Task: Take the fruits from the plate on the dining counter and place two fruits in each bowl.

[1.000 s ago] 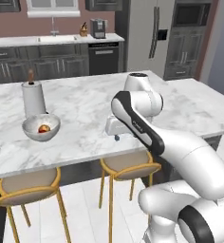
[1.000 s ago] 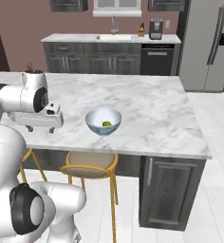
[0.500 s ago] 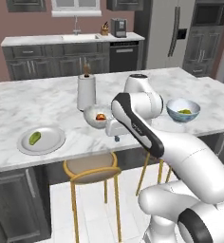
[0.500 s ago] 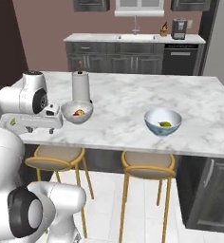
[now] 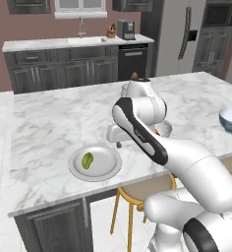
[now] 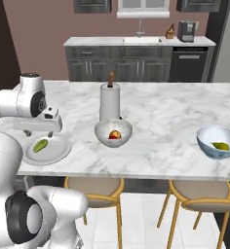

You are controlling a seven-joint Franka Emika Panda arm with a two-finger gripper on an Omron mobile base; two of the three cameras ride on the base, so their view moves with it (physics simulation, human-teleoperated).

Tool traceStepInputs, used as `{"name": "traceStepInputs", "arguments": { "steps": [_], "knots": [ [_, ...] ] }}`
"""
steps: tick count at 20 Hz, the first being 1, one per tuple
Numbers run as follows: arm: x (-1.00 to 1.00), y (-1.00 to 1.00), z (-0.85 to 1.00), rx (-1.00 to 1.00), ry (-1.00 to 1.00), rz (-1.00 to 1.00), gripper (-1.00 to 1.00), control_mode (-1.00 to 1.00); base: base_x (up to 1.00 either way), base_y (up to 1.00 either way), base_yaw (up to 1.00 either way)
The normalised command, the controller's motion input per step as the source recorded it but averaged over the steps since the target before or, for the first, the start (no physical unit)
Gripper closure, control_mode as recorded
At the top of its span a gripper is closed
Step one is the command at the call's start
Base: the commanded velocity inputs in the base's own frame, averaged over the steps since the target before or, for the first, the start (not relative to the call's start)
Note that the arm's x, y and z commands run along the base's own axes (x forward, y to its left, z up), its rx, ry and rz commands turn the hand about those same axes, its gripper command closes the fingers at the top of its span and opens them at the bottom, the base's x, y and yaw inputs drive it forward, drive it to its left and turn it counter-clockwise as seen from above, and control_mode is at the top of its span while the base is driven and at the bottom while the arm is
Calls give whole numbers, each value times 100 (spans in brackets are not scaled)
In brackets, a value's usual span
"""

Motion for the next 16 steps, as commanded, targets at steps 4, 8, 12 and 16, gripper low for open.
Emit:
{"name": "traceStepInputs", "arguments": {
  "steps": [4,8,12,16],
  "knots": [
    [0,0,0,0,0,0,-100,100,46,46,-11],
    [0,0,0,0,0,0,-100,100,21,11,-1],
    [0,0,0,0,0,0,-100,100,73,17,0],
    [0,0,0,0,0,0,-100,100,1,1,0]
  ]
}}
